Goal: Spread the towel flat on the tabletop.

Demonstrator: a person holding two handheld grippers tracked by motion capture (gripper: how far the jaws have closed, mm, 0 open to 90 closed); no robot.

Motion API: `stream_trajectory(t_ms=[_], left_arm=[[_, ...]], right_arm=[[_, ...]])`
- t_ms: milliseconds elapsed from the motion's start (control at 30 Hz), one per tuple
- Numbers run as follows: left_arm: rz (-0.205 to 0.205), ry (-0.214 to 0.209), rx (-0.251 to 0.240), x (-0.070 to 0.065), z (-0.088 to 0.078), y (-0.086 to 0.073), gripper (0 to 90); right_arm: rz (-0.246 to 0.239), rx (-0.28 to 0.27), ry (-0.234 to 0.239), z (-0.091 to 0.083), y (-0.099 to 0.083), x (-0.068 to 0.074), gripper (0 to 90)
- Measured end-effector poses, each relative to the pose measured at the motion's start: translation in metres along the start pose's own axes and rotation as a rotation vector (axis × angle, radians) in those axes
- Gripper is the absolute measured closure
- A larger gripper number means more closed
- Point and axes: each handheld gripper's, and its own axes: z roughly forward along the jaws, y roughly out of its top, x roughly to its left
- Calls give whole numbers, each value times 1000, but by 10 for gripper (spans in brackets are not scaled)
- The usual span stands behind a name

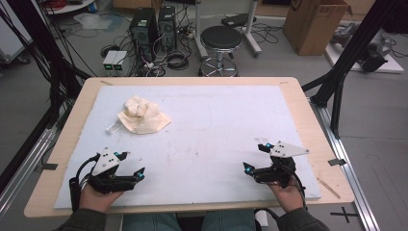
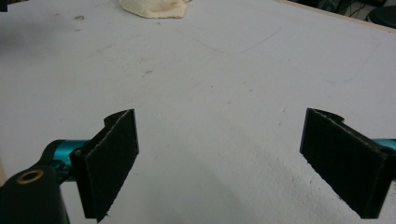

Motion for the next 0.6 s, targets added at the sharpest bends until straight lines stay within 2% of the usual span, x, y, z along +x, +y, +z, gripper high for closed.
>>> stream_trajectory(t_ms=[167,600], left_arm=[[6,-4,7,-1,2,0,192],[9,-3,3,0,1,0,192]], right_arm=[[13,-1,1,0,-1,-3,109],[4,-9,-2,-1,0,-1,109]])
